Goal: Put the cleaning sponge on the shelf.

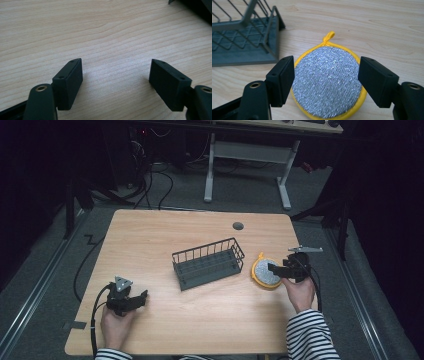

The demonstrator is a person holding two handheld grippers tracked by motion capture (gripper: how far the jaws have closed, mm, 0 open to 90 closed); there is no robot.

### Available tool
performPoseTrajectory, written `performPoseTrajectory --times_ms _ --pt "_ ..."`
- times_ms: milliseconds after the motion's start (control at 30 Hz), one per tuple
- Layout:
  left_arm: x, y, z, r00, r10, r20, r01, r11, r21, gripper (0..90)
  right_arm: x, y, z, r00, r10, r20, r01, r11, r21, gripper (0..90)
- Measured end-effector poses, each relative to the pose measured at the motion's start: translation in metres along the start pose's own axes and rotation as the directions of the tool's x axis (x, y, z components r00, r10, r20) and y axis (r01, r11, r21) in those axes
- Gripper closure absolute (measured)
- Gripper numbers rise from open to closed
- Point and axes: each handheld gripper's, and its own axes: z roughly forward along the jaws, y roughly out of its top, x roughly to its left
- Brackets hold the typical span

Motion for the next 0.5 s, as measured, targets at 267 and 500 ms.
performPoseTrajectory --times_ms 267,500 --pt "0.000 0.000 0.000 1.0000 0.001 0.000 -0.001 1.0000 0.000 27.4 -0.015 0.004 0.030 0.9984 0.053 0.019 -0.054 0.995 0.085 28.2" --pt "0.000 0.000 0.000 1.0000 0.000 0.000 0.000 1.0000 0.000 27.4 -0.025 0.001 0.041 0.9957 0.089 0.027 -0.092 0.988 0.123 28.2"
